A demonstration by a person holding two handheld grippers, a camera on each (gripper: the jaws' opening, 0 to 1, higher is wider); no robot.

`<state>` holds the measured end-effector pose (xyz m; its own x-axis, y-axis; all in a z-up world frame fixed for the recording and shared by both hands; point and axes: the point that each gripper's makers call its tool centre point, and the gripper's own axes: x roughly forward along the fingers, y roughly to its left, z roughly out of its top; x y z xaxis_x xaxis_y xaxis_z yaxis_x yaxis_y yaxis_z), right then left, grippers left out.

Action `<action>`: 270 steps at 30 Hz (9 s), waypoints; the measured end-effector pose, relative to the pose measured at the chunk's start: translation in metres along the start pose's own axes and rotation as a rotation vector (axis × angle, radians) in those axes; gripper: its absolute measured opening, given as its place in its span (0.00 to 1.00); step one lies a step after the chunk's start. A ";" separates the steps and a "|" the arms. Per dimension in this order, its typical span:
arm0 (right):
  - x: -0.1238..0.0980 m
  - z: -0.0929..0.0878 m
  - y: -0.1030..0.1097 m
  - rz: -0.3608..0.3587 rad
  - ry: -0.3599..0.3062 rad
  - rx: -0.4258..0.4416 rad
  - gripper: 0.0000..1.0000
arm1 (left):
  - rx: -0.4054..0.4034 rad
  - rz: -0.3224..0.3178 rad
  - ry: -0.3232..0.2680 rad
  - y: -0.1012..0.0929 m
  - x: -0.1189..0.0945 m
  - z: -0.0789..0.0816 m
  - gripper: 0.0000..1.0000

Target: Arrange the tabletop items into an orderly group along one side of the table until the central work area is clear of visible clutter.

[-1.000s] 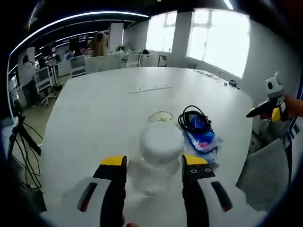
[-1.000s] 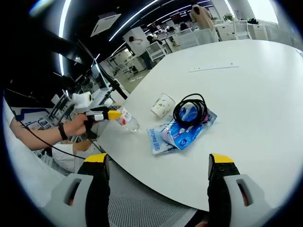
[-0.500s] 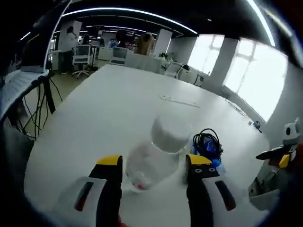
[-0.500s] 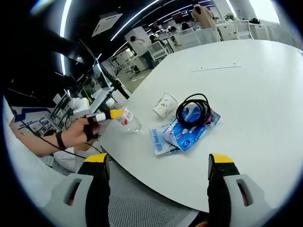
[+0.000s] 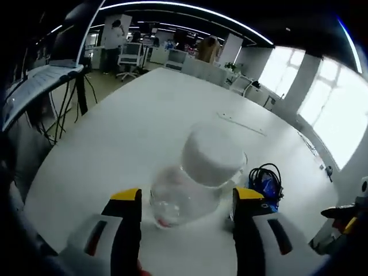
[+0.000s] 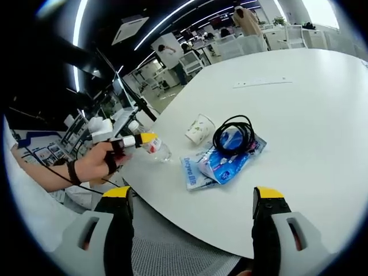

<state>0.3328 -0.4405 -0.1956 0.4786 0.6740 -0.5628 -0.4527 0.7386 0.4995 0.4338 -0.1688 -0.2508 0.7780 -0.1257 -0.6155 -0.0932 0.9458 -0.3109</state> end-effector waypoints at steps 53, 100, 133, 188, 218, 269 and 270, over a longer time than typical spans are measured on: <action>0.000 -0.012 0.000 -0.006 0.013 0.020 0.85 | 0.416 -0.115 0.089 0.006 -0.006 -0.006 0.43; 0.010 -0.006 0.006 -0.004 0.048 0.005 0.85 | 0.412 -0.020 0.074 0.055 0.028 0.048 0.35; 0.006 -0.009 0.003 -0.041 0.066 0.007 0.85 | 0.407 -0.029 0.079 0.058 0.070 0.086 0.35; 0.005 -0.012 -0.010 0.013 0.025 0.043 0.85 | 0.245 -0.113 0.138 0.031 -0.034 -0.036 0.39; 0.004 -0.016 -0.017 0.003 0.050 0.045 0.84 | 0.349 -0.275 0.125 -0.040 -0.027 -0.054 0.44; -0.010 -0.024 -0.023 -0.051 0.063 0.068 0.83 | 0.269 -0.329 0.174 -0.075 0.073 0.005 0.57; -0.010 -0.023 -0.023 -0.050 0.063 0.067 0.83 | 0.268 -0.330 0.176 -0.076 0.074 0.004 0.57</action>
<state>0.3209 -0.4643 -0.2168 0.4499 0.6354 -0.6276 -0.3770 0.7722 0.5115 0.5009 -0.2486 -0.2695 0.6200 -0.4602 -0.6355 0.3236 0.8878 -0.3273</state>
